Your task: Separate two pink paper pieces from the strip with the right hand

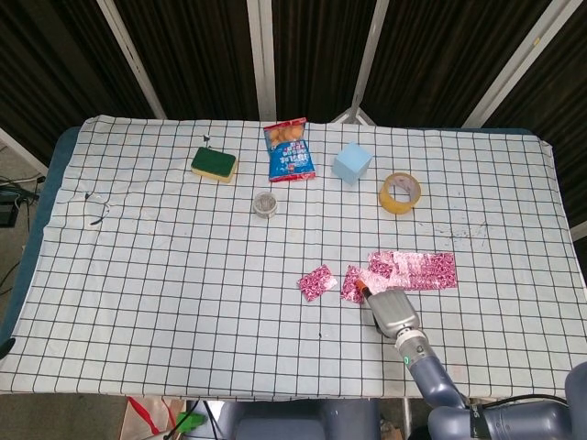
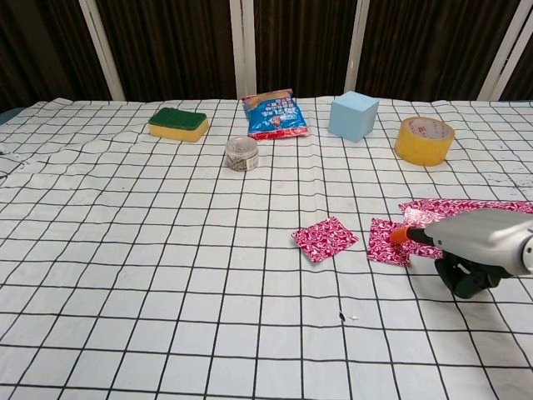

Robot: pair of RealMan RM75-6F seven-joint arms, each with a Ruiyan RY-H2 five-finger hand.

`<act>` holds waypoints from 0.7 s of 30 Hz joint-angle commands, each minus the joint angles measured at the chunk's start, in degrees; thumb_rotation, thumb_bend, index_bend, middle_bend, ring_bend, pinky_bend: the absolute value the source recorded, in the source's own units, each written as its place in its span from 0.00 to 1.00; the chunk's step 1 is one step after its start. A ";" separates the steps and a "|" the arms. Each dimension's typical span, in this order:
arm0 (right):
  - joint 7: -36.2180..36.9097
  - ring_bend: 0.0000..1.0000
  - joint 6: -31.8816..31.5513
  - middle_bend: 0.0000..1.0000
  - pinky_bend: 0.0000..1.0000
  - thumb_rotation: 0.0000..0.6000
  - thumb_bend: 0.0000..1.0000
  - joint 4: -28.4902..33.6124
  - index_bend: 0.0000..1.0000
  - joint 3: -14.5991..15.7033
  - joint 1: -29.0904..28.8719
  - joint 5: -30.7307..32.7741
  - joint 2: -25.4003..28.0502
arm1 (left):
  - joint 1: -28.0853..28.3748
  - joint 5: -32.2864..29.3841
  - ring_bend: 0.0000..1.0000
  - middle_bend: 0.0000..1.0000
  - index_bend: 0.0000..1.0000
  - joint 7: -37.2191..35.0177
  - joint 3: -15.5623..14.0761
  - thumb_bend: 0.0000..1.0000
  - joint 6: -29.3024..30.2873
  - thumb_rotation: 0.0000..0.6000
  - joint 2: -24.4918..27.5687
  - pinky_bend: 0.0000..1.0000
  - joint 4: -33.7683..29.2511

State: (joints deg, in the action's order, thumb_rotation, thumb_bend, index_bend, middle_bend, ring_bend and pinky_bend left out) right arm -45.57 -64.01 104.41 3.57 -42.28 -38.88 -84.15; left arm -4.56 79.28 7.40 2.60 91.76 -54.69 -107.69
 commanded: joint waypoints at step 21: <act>-2.35 0.79 -6.26 0.86 0.62 1.00 0.84 9.64 0.12 7.29 5.10 -10.08 3.58 | 0.06 0.19 0.00 0.00 0.15 0.14 -0.09 0.26 -0.08 1.00 -0.05 0.06 -0.02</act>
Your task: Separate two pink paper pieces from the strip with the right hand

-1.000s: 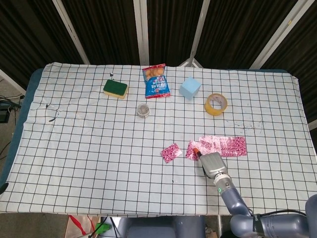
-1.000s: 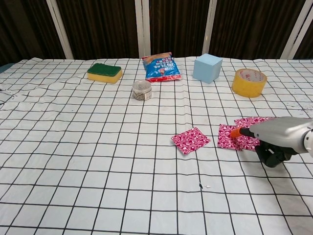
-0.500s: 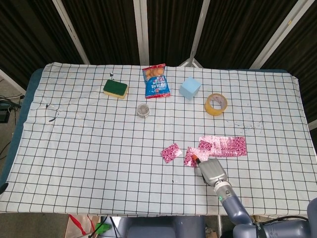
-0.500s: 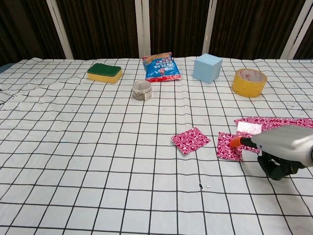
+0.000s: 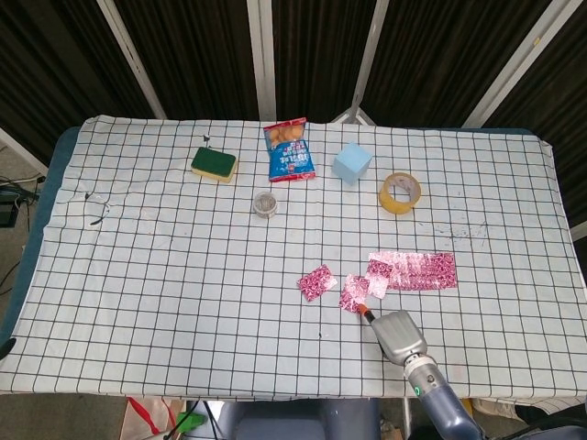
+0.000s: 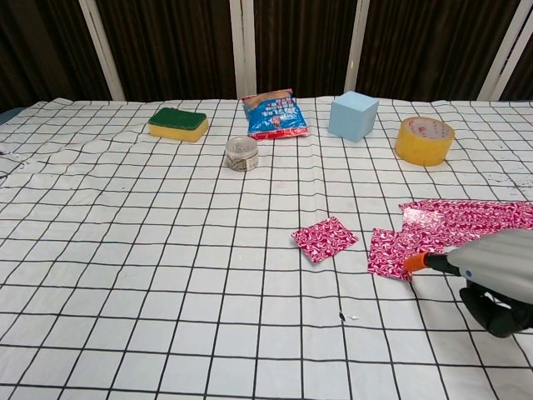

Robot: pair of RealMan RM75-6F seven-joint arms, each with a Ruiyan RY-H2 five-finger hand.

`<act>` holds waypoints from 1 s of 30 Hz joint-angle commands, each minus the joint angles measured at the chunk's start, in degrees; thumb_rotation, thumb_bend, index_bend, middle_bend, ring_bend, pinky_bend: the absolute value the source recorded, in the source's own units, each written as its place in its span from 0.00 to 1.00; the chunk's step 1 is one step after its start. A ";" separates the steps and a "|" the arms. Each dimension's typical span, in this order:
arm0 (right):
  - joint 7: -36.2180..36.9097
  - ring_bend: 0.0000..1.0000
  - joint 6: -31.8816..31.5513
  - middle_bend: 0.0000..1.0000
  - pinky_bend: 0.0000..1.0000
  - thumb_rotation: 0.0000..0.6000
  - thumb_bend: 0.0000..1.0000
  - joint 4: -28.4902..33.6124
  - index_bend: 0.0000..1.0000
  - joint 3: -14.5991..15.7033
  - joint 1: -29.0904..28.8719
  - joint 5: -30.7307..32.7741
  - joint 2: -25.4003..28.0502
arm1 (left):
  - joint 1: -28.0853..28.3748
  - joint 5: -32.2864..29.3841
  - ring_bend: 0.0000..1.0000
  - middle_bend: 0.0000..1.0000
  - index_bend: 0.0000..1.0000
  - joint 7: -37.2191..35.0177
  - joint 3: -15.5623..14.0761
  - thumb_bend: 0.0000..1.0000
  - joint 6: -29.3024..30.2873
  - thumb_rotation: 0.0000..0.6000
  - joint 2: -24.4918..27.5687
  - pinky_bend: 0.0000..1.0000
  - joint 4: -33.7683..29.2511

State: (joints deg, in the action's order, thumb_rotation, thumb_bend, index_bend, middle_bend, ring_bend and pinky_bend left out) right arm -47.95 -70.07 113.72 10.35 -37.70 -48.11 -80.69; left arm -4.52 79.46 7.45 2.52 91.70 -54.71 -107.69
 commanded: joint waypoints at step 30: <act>-0.30 0.79 5.15 0.86 0.62 1.00 0.85 -5.92 0.12 -5.19 -1.57 6.10 -3.21 | 0.21 -0.62 0.00 0.00 0.15 1.45 0.16 0.26 -0.14 1.00 -0.37 0.06 -0.34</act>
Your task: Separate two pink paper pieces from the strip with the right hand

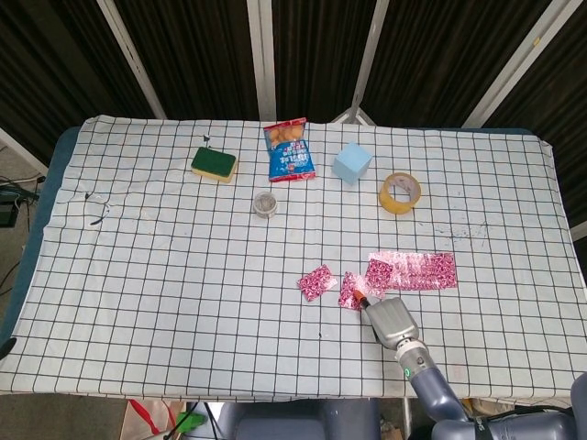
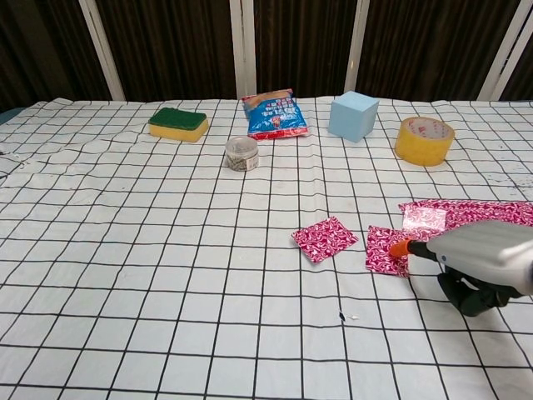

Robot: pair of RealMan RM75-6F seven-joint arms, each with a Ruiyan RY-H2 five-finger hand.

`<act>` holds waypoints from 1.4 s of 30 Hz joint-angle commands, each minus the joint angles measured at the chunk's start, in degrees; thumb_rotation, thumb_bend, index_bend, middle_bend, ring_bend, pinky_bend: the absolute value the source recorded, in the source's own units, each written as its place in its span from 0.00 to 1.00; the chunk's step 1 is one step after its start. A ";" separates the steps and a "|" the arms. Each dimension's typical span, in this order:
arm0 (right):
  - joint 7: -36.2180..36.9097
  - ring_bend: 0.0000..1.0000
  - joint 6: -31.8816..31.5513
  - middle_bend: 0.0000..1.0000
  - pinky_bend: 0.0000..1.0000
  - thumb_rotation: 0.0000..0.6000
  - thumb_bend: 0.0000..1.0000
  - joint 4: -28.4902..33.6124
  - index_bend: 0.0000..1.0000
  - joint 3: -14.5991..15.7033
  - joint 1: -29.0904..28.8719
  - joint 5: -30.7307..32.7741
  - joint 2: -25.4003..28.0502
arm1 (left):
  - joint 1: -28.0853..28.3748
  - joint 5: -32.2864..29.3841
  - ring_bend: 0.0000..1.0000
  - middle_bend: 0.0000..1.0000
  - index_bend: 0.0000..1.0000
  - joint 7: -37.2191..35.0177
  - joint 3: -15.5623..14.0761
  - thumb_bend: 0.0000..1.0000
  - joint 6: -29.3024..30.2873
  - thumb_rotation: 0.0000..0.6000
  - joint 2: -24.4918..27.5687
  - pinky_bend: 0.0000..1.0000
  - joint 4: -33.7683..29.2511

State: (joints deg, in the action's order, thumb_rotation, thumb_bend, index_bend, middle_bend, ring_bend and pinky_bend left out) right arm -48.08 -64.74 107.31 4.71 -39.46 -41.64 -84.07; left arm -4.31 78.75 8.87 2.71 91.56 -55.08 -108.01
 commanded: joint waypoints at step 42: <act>18.11 0.42 -13.14 0.45 0.40 1.00 0.85 13.09 0.00 2.51 10.27 -26.84 14.35 | -0.17 0.53 0.00 0.00 0.15 -0.13 -0.19 0.26 0.36 1.00 -0.02 0.06 -0.12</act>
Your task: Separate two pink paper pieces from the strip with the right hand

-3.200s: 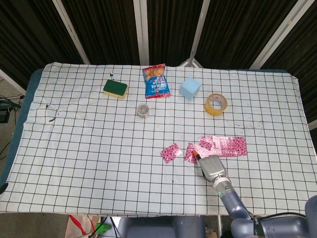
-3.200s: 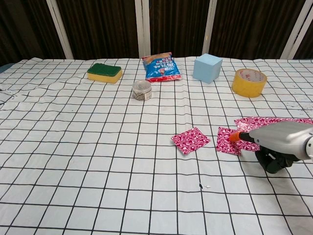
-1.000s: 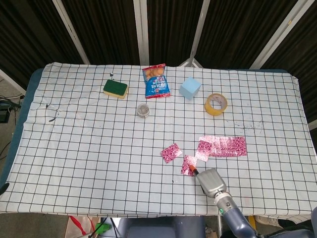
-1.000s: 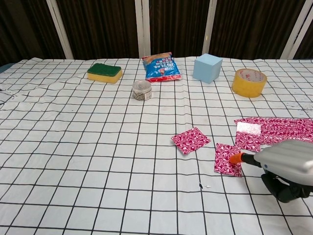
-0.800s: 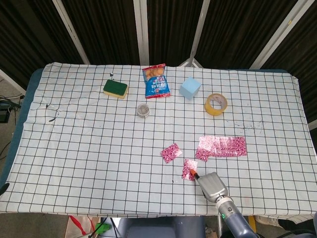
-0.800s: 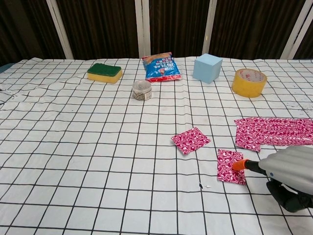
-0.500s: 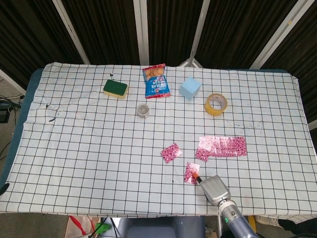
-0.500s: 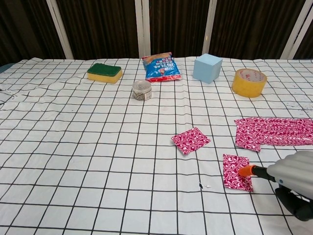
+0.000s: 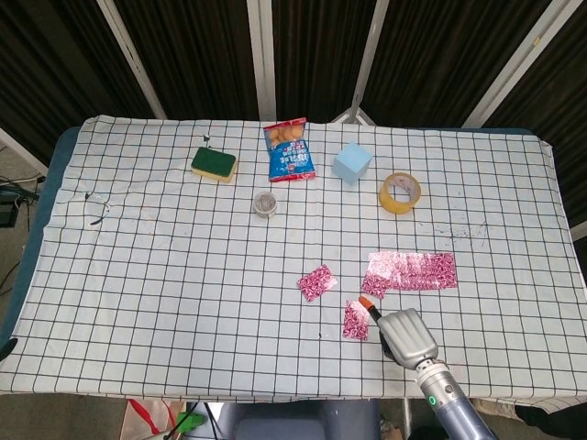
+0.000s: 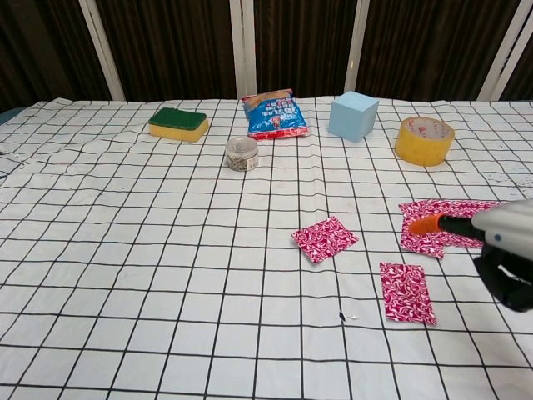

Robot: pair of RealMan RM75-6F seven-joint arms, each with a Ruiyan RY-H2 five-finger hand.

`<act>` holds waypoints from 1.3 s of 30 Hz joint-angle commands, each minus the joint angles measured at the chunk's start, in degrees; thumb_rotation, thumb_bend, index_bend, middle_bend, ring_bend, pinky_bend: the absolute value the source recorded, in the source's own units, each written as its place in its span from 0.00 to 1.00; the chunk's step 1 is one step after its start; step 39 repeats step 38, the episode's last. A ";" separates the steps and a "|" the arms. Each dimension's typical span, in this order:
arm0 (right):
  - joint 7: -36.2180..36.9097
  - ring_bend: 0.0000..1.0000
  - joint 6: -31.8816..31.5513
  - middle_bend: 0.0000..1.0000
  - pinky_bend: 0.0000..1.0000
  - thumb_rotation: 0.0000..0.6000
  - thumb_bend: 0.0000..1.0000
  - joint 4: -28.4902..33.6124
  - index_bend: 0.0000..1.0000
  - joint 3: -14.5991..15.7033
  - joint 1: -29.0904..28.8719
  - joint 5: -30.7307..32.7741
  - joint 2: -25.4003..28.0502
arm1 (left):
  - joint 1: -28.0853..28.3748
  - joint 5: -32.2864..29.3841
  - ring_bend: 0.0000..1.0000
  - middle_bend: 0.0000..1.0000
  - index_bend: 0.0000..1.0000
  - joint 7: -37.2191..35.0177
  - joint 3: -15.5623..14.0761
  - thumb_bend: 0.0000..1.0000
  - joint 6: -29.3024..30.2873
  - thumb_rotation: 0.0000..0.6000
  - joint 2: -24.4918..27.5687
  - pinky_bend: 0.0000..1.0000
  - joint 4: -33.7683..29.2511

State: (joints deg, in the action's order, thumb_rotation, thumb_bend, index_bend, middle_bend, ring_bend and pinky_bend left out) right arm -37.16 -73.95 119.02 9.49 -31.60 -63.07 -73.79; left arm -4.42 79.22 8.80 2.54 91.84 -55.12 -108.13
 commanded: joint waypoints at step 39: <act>36.96 0.04 -28.01 0.05 0.11 1.00 0.57 -18.54 0.00 -0.49 28.17 -24.18 14.69 | -1.88 5.02 0.00 0.00 0.15 -5.91 -1.55 0.26 2.60 1.00 1.46 0.06 1.39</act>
